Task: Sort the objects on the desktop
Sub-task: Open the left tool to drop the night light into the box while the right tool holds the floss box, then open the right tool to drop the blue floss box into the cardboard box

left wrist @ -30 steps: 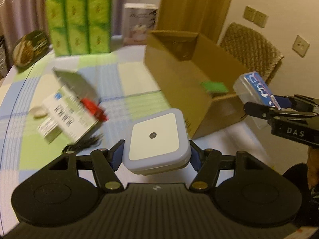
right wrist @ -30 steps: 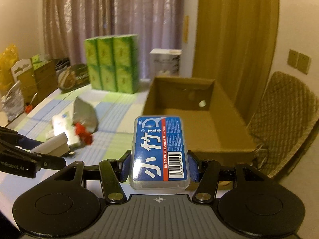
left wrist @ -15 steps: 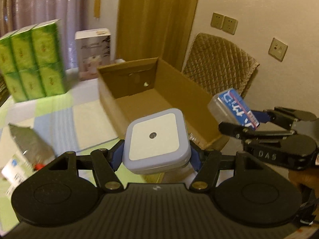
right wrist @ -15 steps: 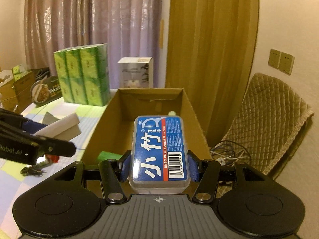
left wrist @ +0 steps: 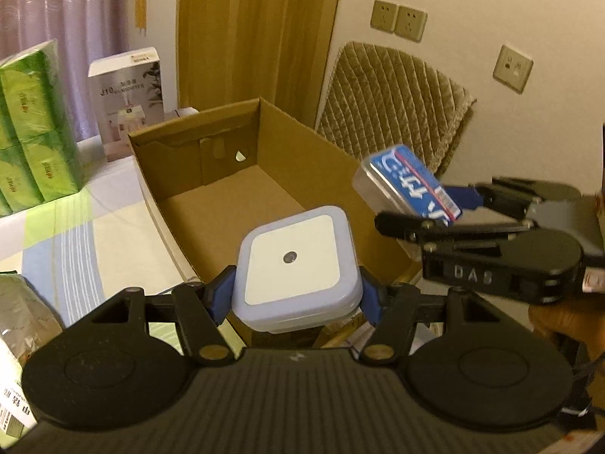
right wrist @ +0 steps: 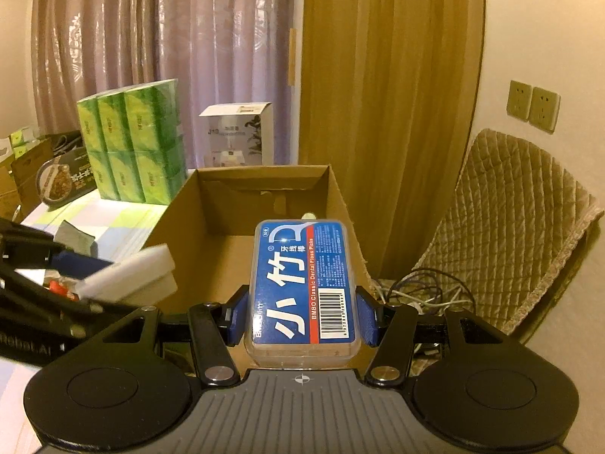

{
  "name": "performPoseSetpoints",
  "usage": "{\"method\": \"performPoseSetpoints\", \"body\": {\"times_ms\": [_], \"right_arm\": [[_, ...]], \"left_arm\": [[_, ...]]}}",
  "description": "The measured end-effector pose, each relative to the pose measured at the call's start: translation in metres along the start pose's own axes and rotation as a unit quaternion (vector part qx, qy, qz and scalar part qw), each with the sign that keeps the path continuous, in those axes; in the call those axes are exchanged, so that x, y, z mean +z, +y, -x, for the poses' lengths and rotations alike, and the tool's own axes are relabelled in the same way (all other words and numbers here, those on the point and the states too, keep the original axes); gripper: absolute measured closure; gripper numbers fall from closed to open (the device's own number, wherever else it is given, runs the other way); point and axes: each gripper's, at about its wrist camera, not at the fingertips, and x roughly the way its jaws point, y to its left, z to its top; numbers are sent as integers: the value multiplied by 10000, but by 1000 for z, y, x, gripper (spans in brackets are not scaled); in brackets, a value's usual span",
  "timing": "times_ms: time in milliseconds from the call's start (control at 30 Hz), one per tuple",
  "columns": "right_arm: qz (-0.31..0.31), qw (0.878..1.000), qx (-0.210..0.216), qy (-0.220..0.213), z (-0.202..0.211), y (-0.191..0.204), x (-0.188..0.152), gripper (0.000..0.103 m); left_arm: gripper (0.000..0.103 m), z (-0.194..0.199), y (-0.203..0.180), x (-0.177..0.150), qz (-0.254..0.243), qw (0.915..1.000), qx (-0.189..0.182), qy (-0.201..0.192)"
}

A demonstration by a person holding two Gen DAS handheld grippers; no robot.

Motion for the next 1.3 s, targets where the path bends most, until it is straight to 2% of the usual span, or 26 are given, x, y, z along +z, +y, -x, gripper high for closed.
{"method": "performPoseSetpoints", "body": {"times_ms": [167,467,667,933,1300], "right_arm": [[-70,10000,-12,37,-8,-5,-2,50],[-132,9999,2,78,-21,-8,-3,50],[-142,9998,-15,109,-32,-9,-1,50],[-106,9998,5,168,-43,-8,0,50],[-129,9994,136,288,-53,-3,-1,50]], "left_arm": [[42,-18,0,-2,-151,9997,139,142],[42,-39,5,11,-427,9980,456,-9],[42,-60,22,20,-219,9981,574,-37],[42,-70,29,21,-227,9982,547,63],[42,-53,34,22,-68,9986,495,-182]]}}
